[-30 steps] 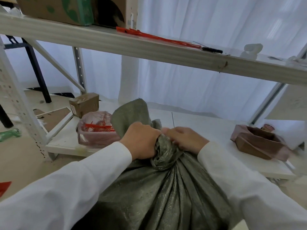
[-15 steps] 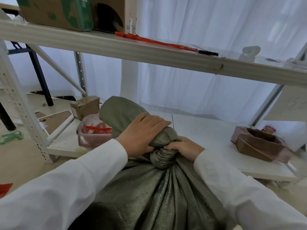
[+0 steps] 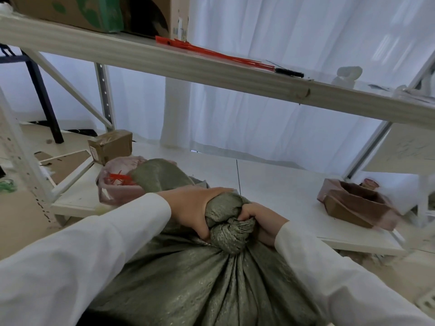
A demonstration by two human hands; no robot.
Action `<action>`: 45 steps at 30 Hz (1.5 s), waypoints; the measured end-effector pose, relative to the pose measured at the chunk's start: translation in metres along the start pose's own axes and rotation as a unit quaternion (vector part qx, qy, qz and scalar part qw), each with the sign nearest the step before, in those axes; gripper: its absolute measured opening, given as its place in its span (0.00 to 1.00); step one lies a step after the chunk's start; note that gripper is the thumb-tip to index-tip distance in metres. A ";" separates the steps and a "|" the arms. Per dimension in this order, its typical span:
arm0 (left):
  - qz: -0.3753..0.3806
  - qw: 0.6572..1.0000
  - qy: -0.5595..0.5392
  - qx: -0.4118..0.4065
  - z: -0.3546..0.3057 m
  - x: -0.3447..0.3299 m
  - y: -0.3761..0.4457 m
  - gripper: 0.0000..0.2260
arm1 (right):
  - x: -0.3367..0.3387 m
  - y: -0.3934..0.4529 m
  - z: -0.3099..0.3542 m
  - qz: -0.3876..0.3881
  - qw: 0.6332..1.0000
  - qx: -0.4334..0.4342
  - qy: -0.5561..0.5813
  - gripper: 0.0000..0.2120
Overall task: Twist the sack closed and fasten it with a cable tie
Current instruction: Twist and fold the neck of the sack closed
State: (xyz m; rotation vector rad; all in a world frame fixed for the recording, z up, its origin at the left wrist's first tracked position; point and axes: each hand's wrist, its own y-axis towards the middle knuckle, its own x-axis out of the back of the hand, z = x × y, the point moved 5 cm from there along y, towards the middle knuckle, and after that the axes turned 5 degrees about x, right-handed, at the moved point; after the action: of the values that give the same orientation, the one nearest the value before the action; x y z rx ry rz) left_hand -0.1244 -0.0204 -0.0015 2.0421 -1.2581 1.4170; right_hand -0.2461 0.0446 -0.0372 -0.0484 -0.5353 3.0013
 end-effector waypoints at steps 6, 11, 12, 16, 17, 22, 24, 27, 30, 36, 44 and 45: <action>-0.054 0.994 0.072 0.059 0.006 0.007 -0.005 0.30 | -0.009 -0.008 0.036 -0.006 0.977 0.066 -0.202 0.11; -0.124 0.972 0.166 0.111 0.009 0.017 -0.009 0.30 | -0.003 -0.018 0.056 -0.103 0.874 0.050 -0.473 0.23; -0.134 0.967 0.186 0.113 0.007 0.018 -0.009 0.30 | -0.004 -0.017 0.048 -0.076 0.889 -0.010 -0.451 0.25; -0.151 0.953 0.243 0.095 0.001 0.025 -0.011 0.29 | -0.008 -0.013 0.037 -0.024 0.916 -0.014 -0.401 0.16; -0.141 0.955 0.244 0.090 0.001 0.026 -0.010 0.28 | -0.007 -0.012 0.039 -0.026 0.905 0.014 -0.424 0.17; -0.081 0.976 0.195 0.048 -0.003 0.032 -0.009 0.15 | -0.011 -0.014 0.032 -0.035 0.923 0.089 -0.372 0.23; -0.057 0.991 0.123 0.021 0.000 0.030 -0.010 0.15 | -0.010 -0.012 0.030 -0.041 0.928 0.104 -0.356 0.22; -0.008 0.999 -0.021 0.045 0.010 0.022 -0.011 0.18 | -0.005 -0.007 0.031 -0.026 0.932 0.085 -0.351 0.16; 0.011 0.997 -0.054 0.050 0.016 0.020 -0.009 0.20 | -0.004 -0.010 0.030 0.043 0.943 0.038 -0.328 0.11; 0.092 0.977 -0.175 0.078 0.021 0.019 -0.010 0.20 | -0.005 -0.018 0.022 0.045 0.974 -0.021 -0.223 0.17; -0.052 0.994 -0.085 0.052 0.014 0.025 -0.001 0.28 | -0.010 -0.009 0.023 -0.012 0.985 -0.012 -0.170 0.18; -0.104 0.993 -0.033 0.055 0.016 0.030 -0.003 0.33 | -0.010 -0.007 0.022 -0.014 0.988 -0.006 -0.156 0.16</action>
State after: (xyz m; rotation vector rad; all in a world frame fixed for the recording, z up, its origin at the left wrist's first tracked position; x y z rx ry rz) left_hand -0.1102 -0.0440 0.0189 2.2366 -0.9767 1.3598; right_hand -0.2364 0.0423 -0.0142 0.4307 -0.5757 2.9927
